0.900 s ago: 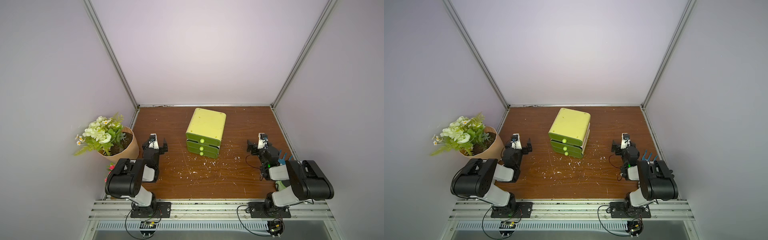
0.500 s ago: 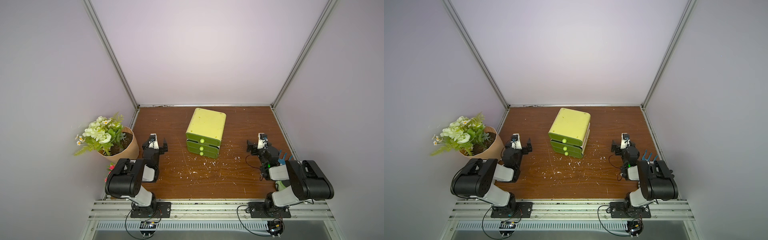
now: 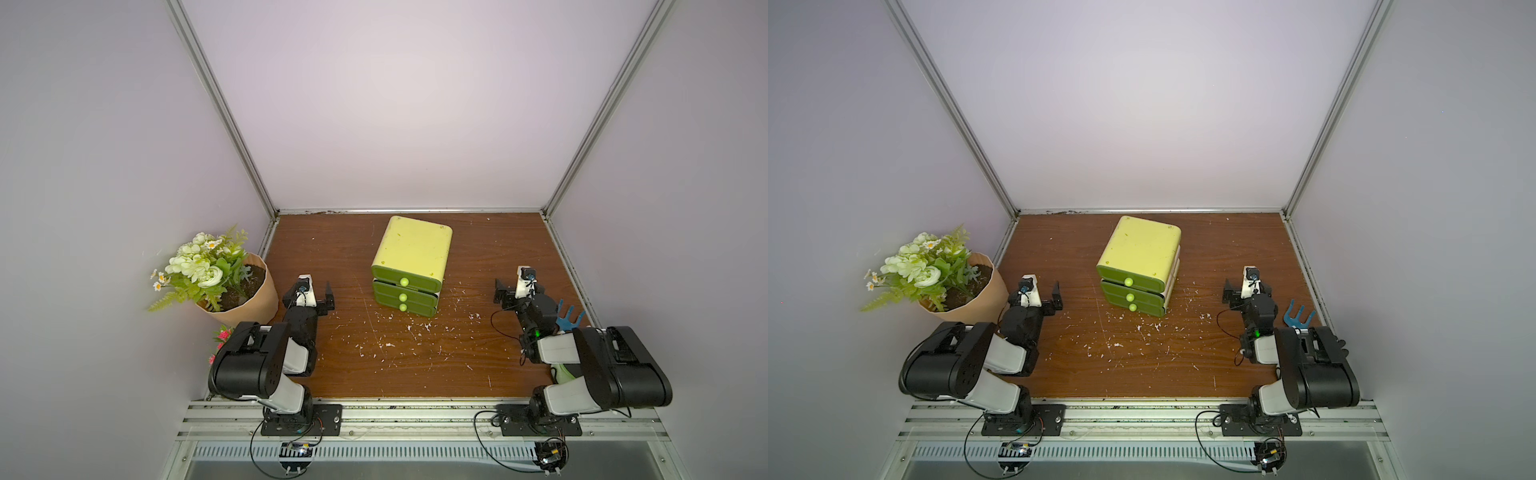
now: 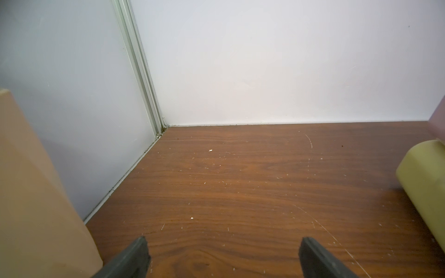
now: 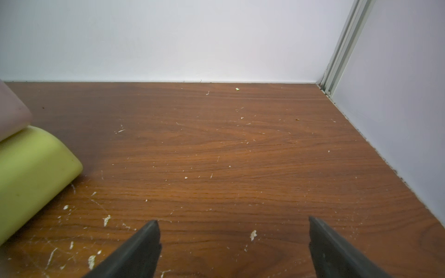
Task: Take the sponge out of the drawer
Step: Move the storage box to the center of the board.
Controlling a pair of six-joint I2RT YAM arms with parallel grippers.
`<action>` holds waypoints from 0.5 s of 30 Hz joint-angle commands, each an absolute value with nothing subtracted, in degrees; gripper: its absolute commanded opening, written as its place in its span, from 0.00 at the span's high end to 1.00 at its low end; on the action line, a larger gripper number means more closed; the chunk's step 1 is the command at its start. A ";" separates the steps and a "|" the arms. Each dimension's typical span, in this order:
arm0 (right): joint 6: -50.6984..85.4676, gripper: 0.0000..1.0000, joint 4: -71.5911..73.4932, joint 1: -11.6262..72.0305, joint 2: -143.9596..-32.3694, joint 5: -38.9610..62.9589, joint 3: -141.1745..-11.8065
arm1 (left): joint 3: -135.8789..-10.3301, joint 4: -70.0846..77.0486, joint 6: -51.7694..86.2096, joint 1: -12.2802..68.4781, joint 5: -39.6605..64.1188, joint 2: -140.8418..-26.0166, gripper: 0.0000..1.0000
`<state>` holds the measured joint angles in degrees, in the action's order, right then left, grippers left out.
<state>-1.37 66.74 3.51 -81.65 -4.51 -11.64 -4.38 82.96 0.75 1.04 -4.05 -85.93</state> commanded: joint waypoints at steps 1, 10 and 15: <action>-3.08 0.01 64.33 4.77 -75.63 -6.63 -12.48 | -4.43 83.00 -1.02 2.32 -3.83 -80.95 0.00; 0.57 0.01 41.48 5.81 -54.49 1.22 -16.75 | -4.57 67.22 0.40 6.27 -1.88 -56.68 0.00; 5.24 0.01 39.45 5.80 -43.65 7.10 -14.95 | -5.32 60.45 8.55 6.50 3.19 -45.17 0.00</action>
